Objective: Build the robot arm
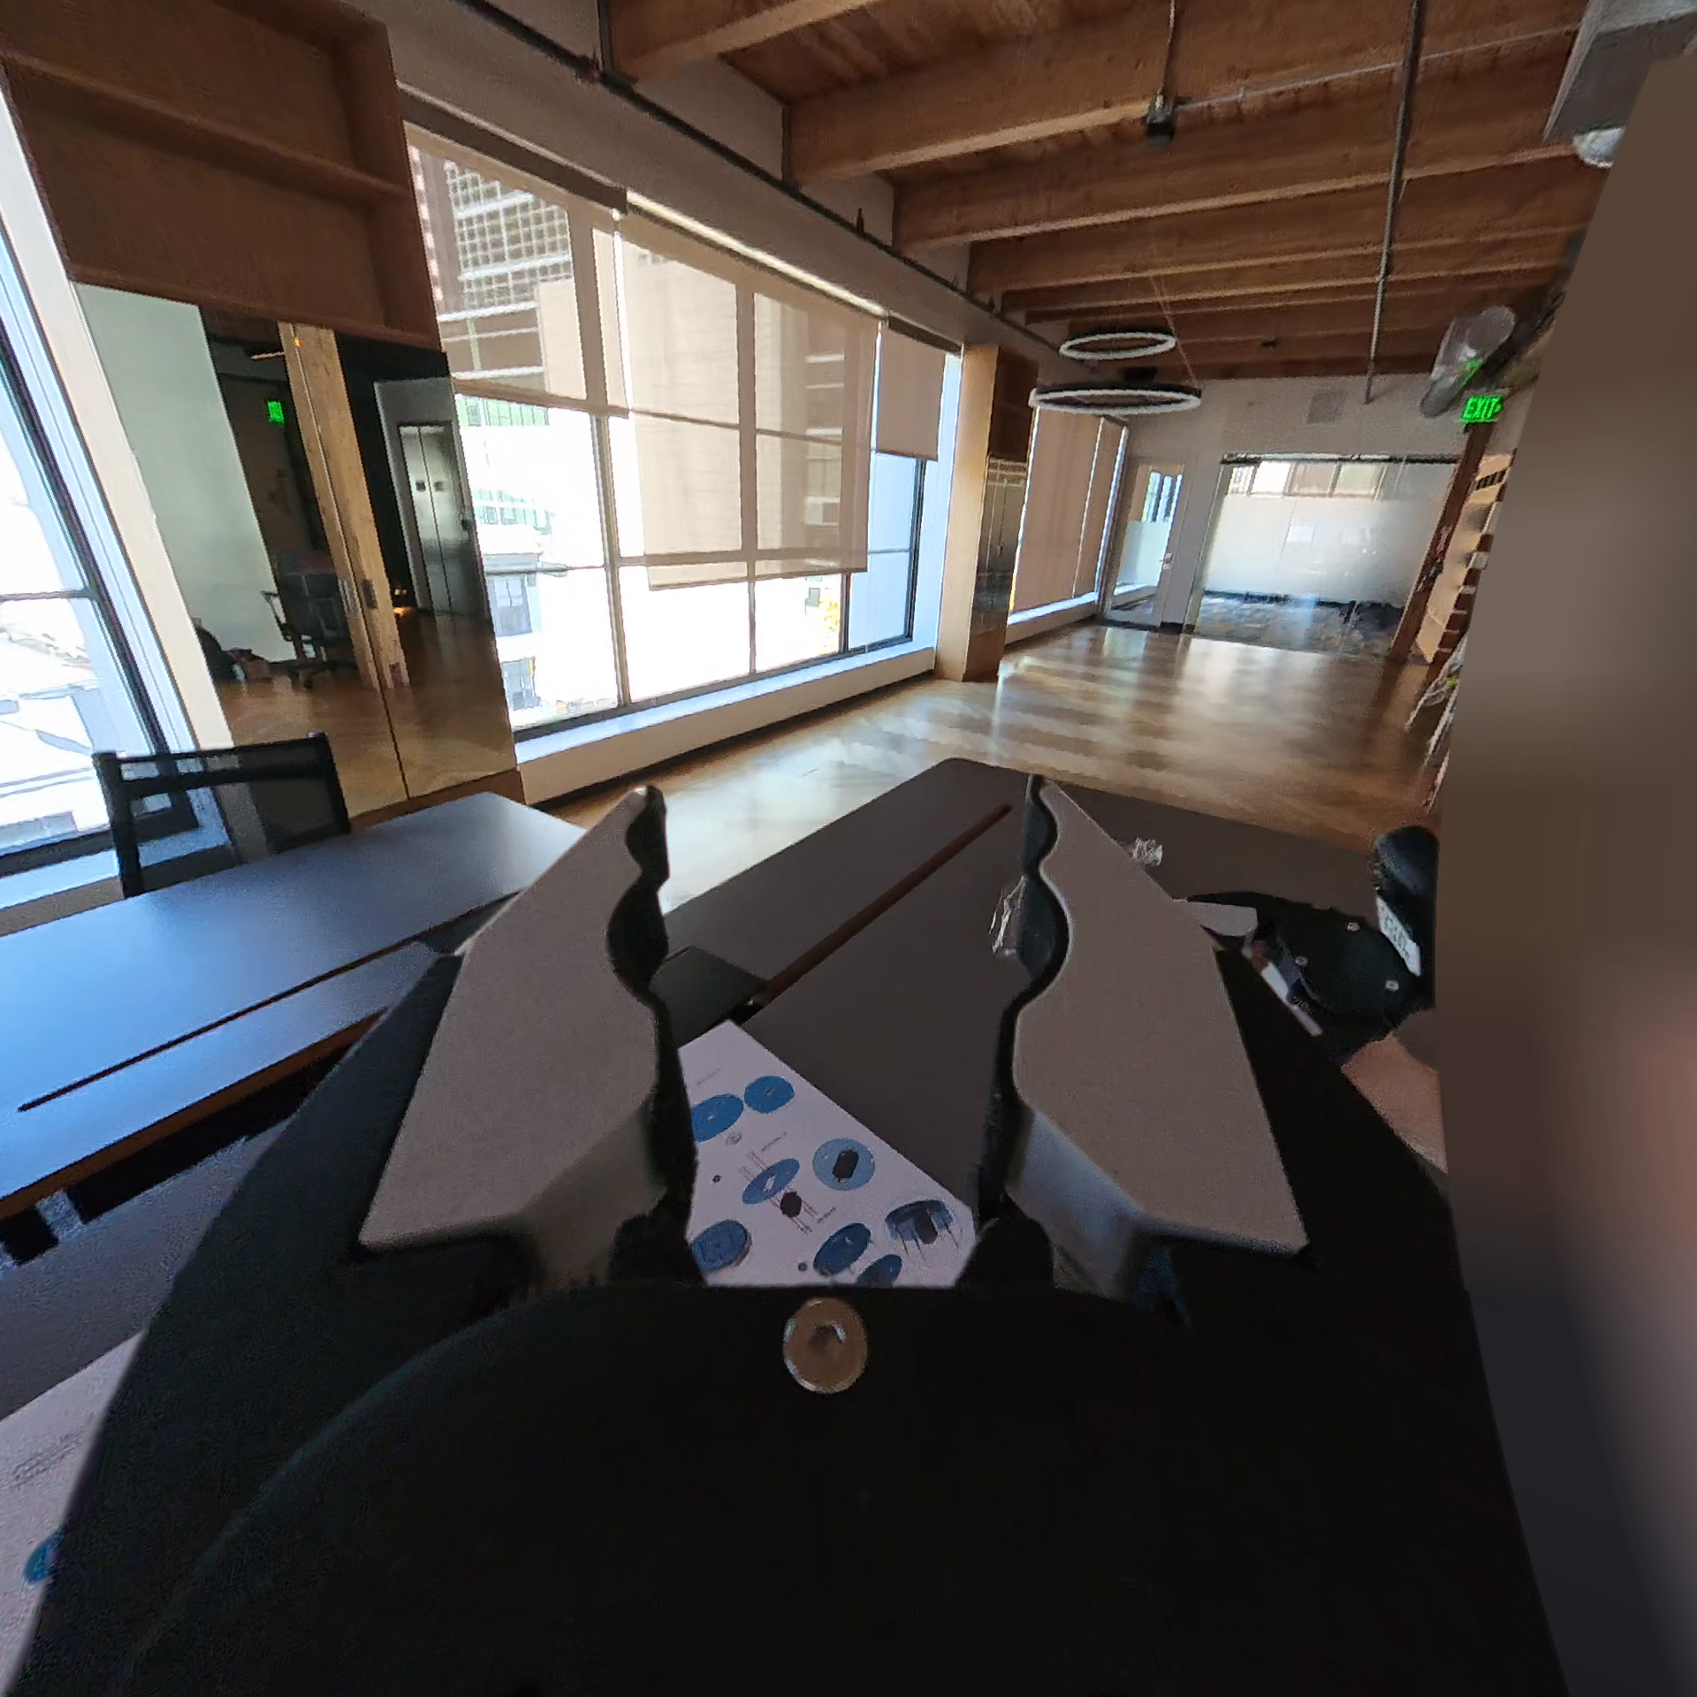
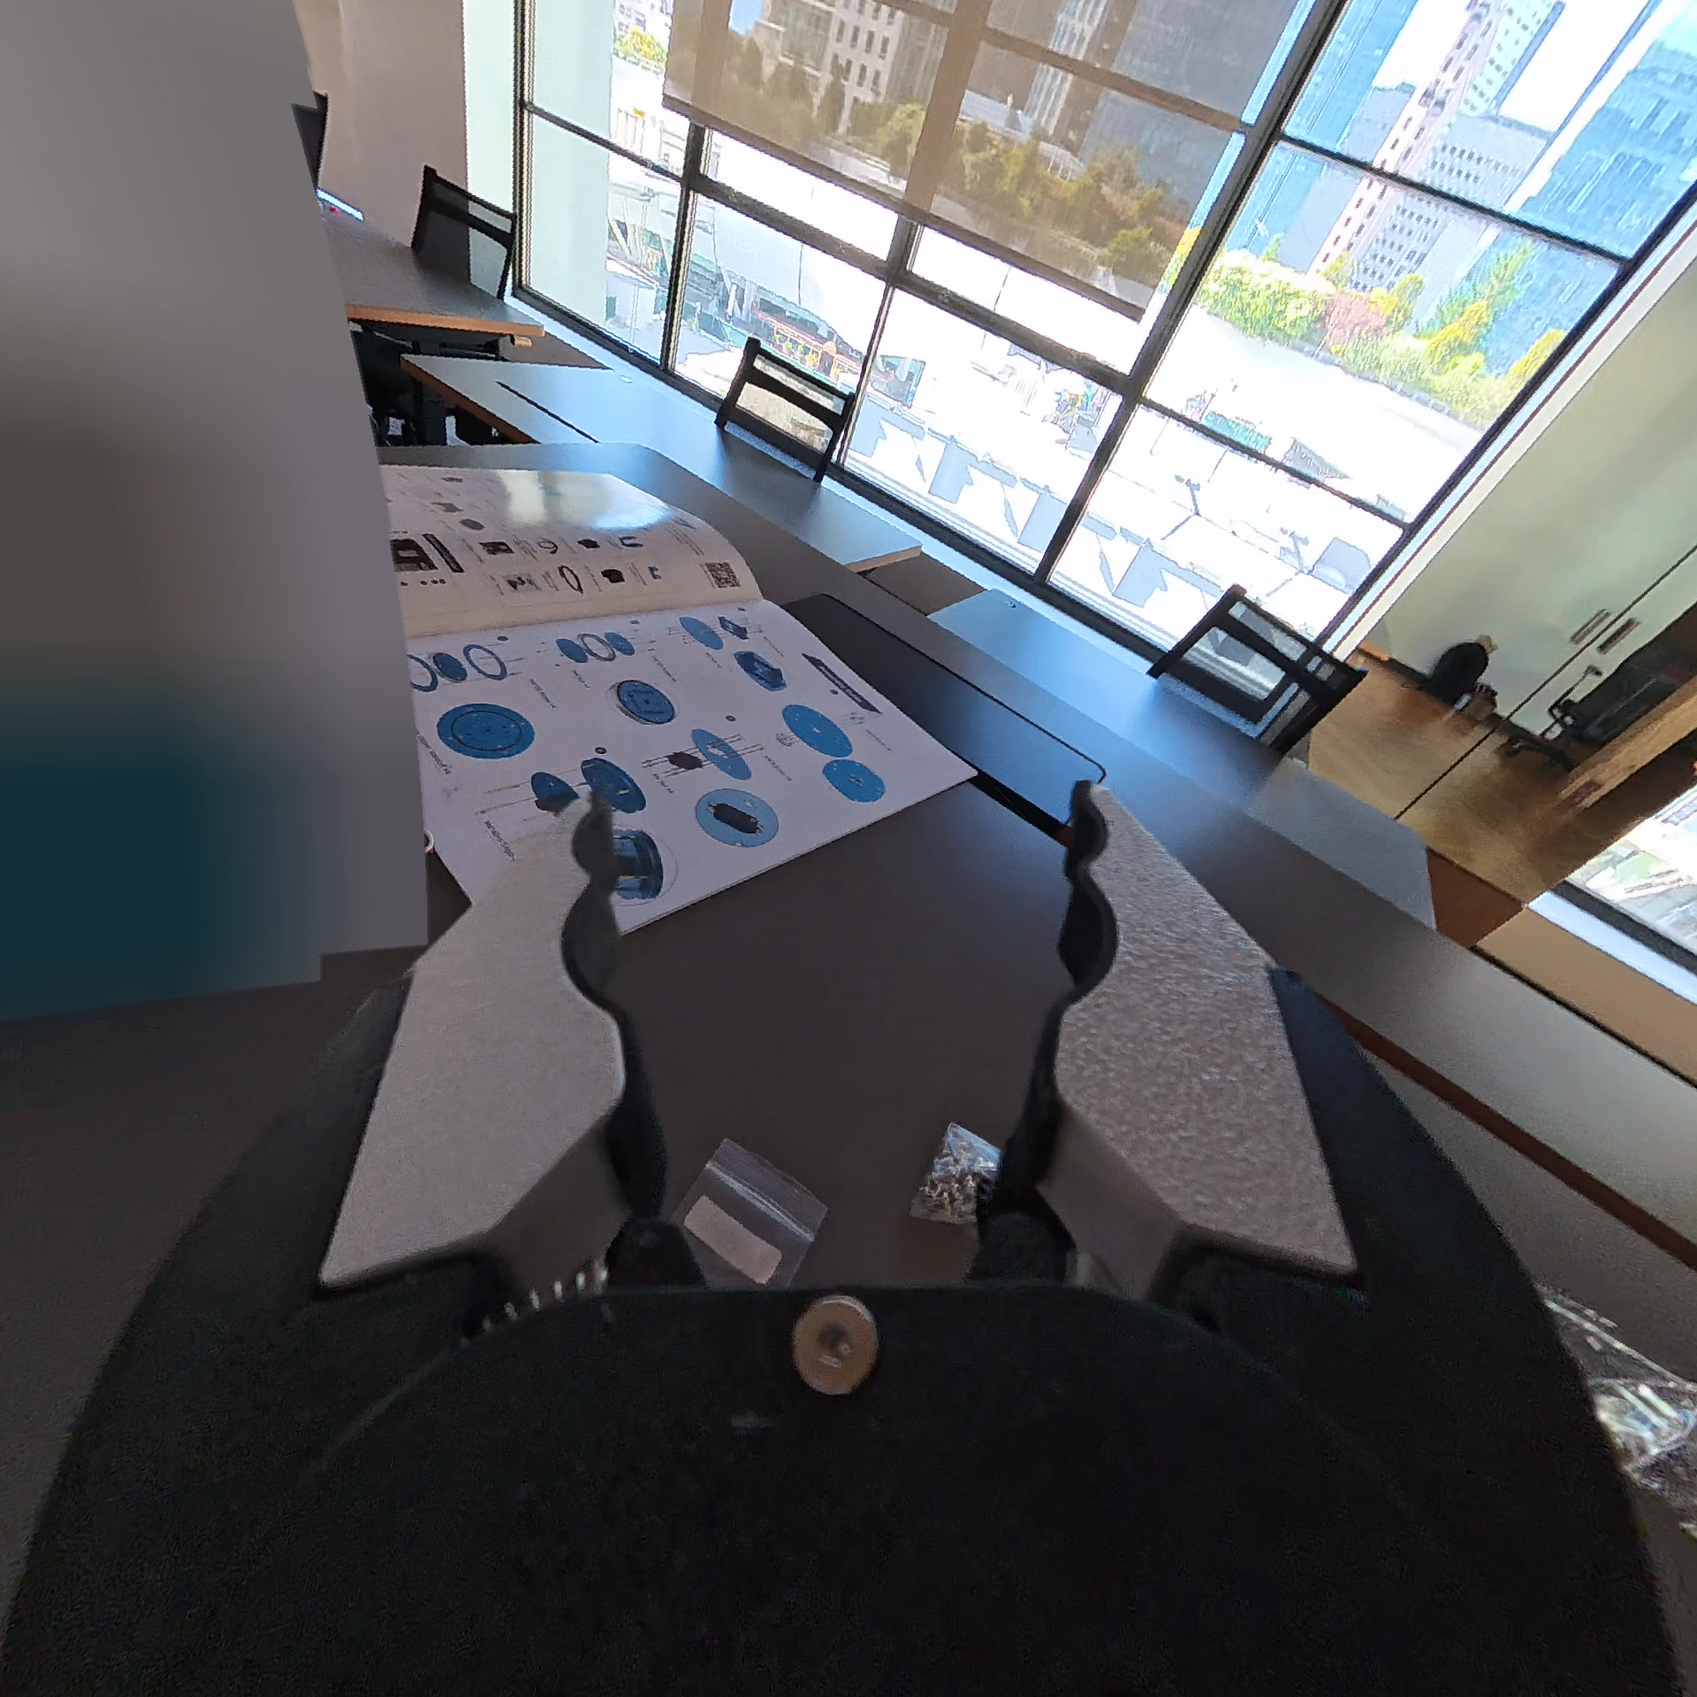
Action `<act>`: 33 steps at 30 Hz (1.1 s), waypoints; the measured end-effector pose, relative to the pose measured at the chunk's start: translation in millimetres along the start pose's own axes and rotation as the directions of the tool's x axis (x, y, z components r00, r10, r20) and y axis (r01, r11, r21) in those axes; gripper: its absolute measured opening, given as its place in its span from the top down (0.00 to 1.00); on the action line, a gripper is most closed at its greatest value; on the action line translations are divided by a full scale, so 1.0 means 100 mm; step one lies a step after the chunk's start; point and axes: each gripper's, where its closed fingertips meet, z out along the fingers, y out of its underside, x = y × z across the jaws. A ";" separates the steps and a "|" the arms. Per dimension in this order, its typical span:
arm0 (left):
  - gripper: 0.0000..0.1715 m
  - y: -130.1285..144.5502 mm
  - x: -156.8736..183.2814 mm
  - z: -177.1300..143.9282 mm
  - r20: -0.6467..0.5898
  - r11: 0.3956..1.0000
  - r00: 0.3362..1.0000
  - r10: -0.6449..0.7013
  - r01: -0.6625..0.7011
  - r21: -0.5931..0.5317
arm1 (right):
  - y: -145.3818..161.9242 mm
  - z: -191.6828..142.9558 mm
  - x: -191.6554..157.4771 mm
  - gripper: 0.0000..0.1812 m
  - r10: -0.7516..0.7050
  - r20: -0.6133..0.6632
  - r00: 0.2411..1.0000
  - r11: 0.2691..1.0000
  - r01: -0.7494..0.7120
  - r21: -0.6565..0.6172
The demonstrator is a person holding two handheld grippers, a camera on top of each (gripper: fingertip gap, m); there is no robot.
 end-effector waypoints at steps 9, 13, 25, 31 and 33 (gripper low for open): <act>0.68 0.29 -0.18 0.10 0.052 0.987 0.993 -0.104 0.110 -0.114 | 0.04 -0.07 0.01 0.86 -0.176 -0.036 0.984 0.984 0.175 -0.038; 0.70 0.35 -0.27 0.12 0.067 0.980 0.987 -0.144 0.151 -0.127 | 0.13 -0.05 0.00 0.89 -0.263 -0.049 0.963 0.962 0.258 -0.094; 0.72 0.29 -0.32 0.02 0.087 0.979 0.983 -0.160 0.170 -0.113 | 0.04 -0.09 0.04 0.93 -0.288 -0.107 0.952 0.957 0.283 -0.066; 0.71 0.30 -0.41 -0.01 0.109 0.975 0.976 -0.186 0.198 -0.105 | 0.03 -0.10 0.02 1.00 -0.279 -0.099 0.955 0.960 0.273 -0.064; 0.71 0.34 -0.42 0.00 0.113 0.971 0.975 -0.189 0.203 -0.124 | 0.01 -0.11 0.01 1.00 -0.247 -0.090 0.965 0.969 0.243 -0.049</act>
